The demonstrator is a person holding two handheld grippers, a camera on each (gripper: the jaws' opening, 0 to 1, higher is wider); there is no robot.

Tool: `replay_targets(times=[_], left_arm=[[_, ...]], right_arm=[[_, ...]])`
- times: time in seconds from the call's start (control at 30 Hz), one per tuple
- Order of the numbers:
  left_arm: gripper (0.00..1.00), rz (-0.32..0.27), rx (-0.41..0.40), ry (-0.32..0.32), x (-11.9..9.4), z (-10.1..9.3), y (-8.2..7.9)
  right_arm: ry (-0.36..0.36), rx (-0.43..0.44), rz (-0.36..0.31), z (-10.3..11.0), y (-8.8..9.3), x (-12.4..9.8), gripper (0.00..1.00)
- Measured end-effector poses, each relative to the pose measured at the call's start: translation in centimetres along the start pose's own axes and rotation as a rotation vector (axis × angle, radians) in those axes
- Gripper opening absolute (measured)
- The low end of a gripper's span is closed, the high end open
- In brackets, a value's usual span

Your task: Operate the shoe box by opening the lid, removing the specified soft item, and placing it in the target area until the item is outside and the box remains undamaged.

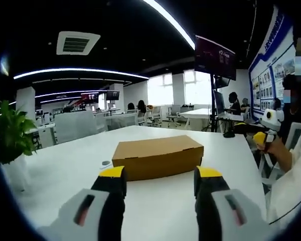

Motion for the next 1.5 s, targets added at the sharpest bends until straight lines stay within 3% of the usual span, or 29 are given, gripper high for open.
replay_targets(times=[0.07,0.2,0.3,0.37,0.47,0.53,0.63,0.7,0.83,0.93,1.2,1.3,1.4,1.43,1.5], left_arm=[[0.59,0.016,0.027,0.002,0.1,0.5,0.1],[0.59,-0.012,0.034,-0.016,0.0,1.1,-0.2],[0.59,-0.036,-0.005,-0.011,0.3,2.5,-0.4],[0.59,-0.02,0.038,-0.022,0.5,3.7,-1.1],[0.58,0.037,0.079,0.022,0.9,3.1,-0.9],[0.58,0.032,0.103,0.034,1.2,2.7,-0.9],[0.59,0.062,0.102,0.067,2.7,2.7,-0.3],[0.6,0.088,0.114,0.078,3.7,3.0,0.1],[0.58,0.081,0.112,0.069,4.4,4.1,-0.5],[0.6,0.055,0.1,0.112,4.5,4.2,-1.6],[0.63,0.08,0.191,0.103,6.4,5.3,-2.3],[0.66,0.089,0.148,0.129,7.3,5.9,-2.6],[0.71,0.077,0.078,0.124,8.0,6.7,-3.4],[0.71,0.056,0.036,0.121,8.3,6.9,-3.8],[0.7,0.041,0.034,0.132,8.6,6.9,-4.0]], right_arm=[[0.015,0.002,-0.001,-0.7,0.1,0.2,0.69],[0.02,-0.004,0.001,-0.8,0.1,0.3,0.7],[0.043,0.002,0.003,-1.7,0.0,0.6,0.7],[0.053,0.008,0.008,-2.3,-0.3,1.4,0.71],[0.06,0.007,0.016,-2.5,-0.5,1.8,0.72],[0.063,0.0,0.02,-2.7,-0.5,2.1,0.73],[0.056,-0.091,0.002,-2.8,-0.3,3.0,0.68],[0.057,-0.122,-0.002,-2.8,0.1,3.5,0.7],[0.048,-0.098,0.045,-3.3,1.6,4.8,0.71],[0.036,-0.046,0.107,-3.8,2.3,6.3,0.77],[0.101,0.08,0.115,-5.8,2.3,7.8,0.82],[0.118,0.084,0.112,-6.3,2.4,8.2,0.82],[0.143,0.023,0.07,-6.8,2.2,8.6,0.78],[0.146,0.03,0.079,-6.9,2.5,8.7,0.74],[0.146,0.037,0.099,-7.1,2.7,9.0,0.73]])
Point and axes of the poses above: the point that each gripper's makers call its tool centre point, and the gripper's own axes: x roughly forward along the fingers, z roughly to its left, y roughly out of its underside, the point moved 4 cm from there along -x, roughly backward along the fingers, and after that the axes turned 9 degrees about z, right-handed, at the moved point
